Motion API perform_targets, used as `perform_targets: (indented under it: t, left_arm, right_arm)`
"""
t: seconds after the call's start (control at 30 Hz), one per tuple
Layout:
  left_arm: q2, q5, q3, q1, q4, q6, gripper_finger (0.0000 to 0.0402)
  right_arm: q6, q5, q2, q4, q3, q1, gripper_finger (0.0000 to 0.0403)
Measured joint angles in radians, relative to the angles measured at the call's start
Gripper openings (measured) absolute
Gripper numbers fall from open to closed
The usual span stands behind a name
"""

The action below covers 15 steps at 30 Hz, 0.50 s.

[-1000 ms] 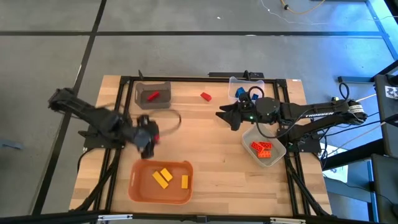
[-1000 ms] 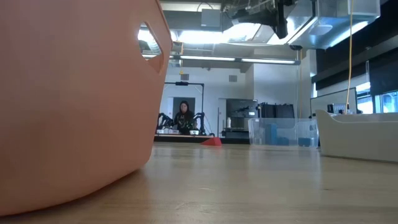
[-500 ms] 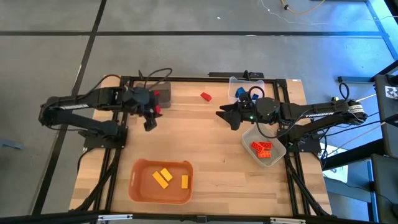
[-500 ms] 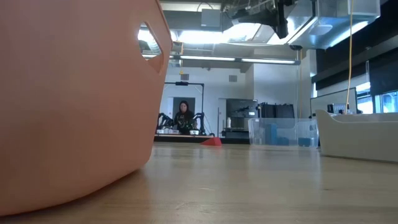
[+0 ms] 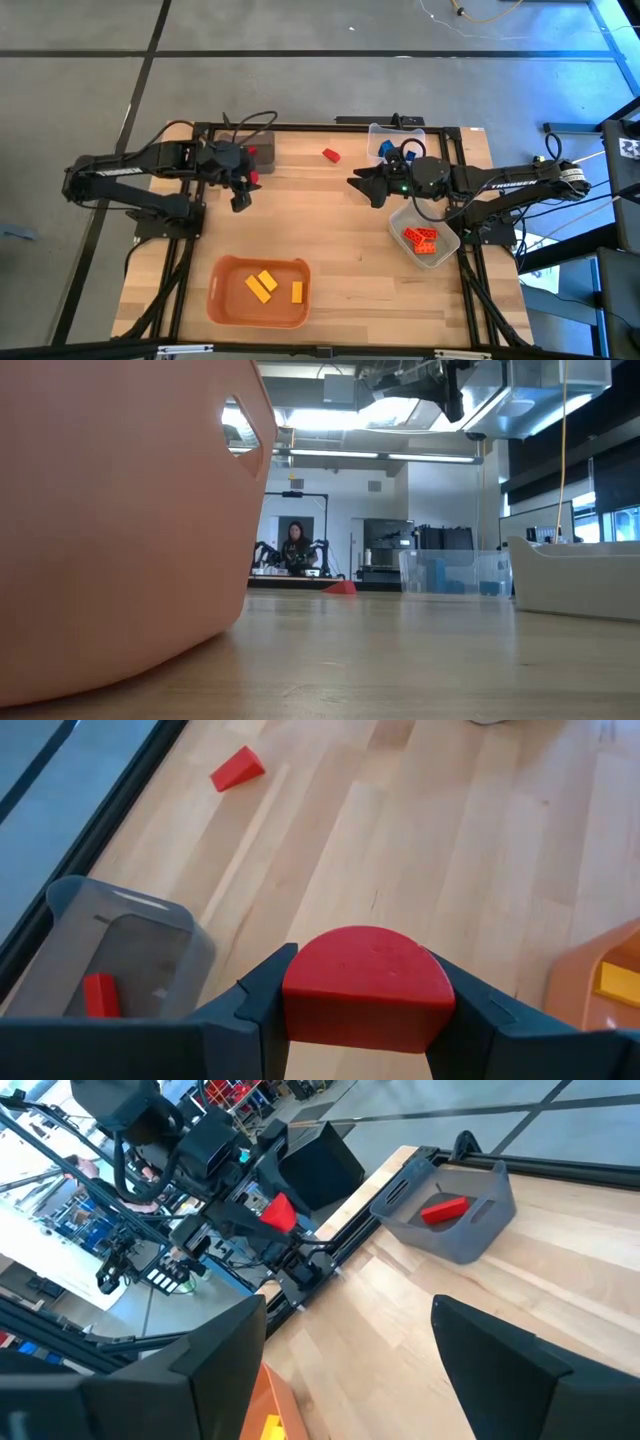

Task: Sort & place blocks by color
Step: Put the bottom red block into the black transparent bin

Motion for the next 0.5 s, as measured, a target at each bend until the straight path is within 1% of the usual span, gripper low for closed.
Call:
perform_targets:
  t: [0.43, 0.5]
  left_arm:
    - [0.000, -0.029, 0.000, 0.000, 0.000, -0.005, 0.0158]
    - [0.000, -0.058, 0.000, 0.000, 0.000, -0.029, 0.0158]
  right_arm:
    - [0.000, 0.001, 0.000, 0.000, 0.000, 0.000, 0.0283]
    - [0.000, 0.001, 0.000, 0.000, 0.000, 0.000, 0.0283]
